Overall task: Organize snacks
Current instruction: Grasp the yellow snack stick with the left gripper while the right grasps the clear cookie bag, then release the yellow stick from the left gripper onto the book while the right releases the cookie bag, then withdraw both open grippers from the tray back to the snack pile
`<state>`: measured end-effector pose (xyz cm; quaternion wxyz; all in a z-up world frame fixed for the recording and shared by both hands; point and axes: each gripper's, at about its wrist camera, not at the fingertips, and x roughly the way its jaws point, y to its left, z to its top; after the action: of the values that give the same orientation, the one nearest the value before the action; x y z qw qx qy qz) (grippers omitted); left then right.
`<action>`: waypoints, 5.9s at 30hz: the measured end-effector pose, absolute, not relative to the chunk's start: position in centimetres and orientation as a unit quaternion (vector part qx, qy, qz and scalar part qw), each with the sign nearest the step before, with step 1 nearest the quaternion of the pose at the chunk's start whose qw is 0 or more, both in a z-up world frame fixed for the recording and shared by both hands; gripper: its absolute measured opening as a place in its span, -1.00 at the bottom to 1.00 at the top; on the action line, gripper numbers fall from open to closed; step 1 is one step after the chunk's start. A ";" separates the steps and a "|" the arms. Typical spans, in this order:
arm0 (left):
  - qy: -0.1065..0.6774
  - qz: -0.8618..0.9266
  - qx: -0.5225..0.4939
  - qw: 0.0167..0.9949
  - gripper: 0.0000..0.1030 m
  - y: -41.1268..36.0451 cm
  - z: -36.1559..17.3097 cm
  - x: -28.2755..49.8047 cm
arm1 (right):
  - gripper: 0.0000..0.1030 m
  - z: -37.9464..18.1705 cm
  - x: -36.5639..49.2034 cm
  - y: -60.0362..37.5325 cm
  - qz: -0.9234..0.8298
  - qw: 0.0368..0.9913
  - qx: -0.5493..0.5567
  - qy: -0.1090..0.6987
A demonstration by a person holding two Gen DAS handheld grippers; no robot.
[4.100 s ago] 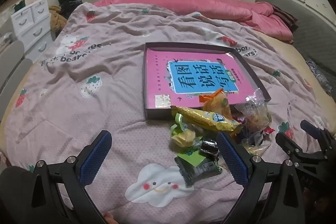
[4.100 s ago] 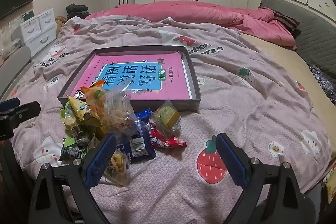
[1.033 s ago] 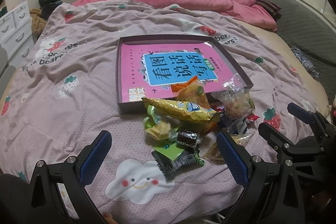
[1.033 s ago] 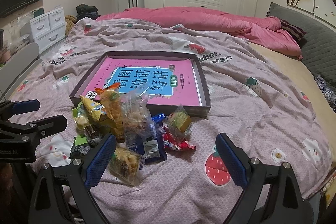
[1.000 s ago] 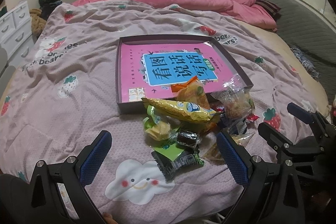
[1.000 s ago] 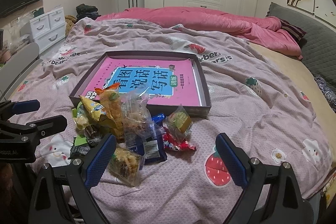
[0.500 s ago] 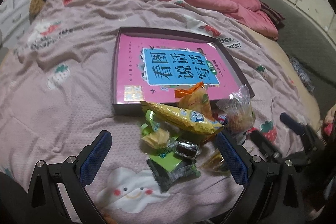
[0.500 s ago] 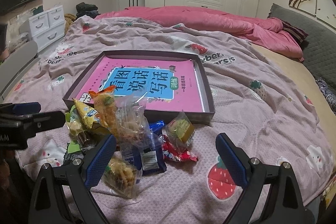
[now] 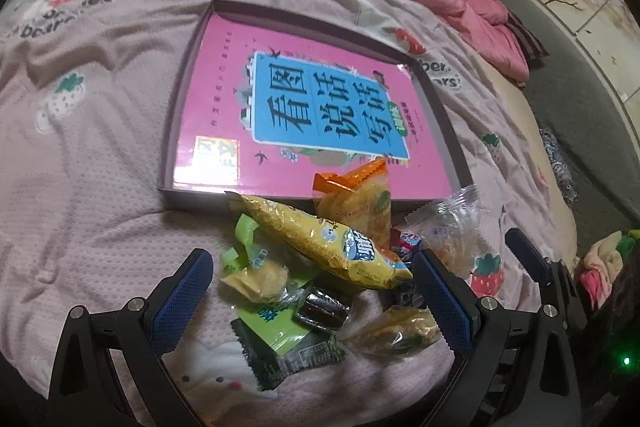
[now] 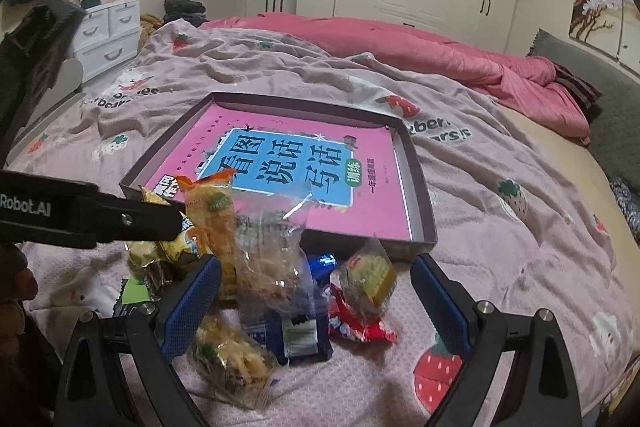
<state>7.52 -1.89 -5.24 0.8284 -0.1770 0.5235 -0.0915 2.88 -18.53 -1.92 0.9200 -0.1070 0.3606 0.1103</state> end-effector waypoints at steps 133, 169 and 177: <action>0.449 -0.058 -0.214 0.865 -0.98 3.4 -5.4 17.1 | -0.27 -4.7 13.3 -22.8 0.128 0.914 -0.042 0.383; 0.452 -0.075 -0.147 0.876 -0.14 1.1 -3.5 14.2 | -0.12 -3.0 12.8 -25.2 0.135 0.915 0.020 0.381; 0.445 -0.090 -0.137 0.880 0.00 0.4 -2.5 12.9 | -0.03 -1.6 11.7 -26.0 0.143 0.918 0.036 0.369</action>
<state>12.95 0.36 -2.48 0.8804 -0.1371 0.4449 -0.0900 11.72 -25.97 -1.64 0.9175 0.0364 0.3691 0.1434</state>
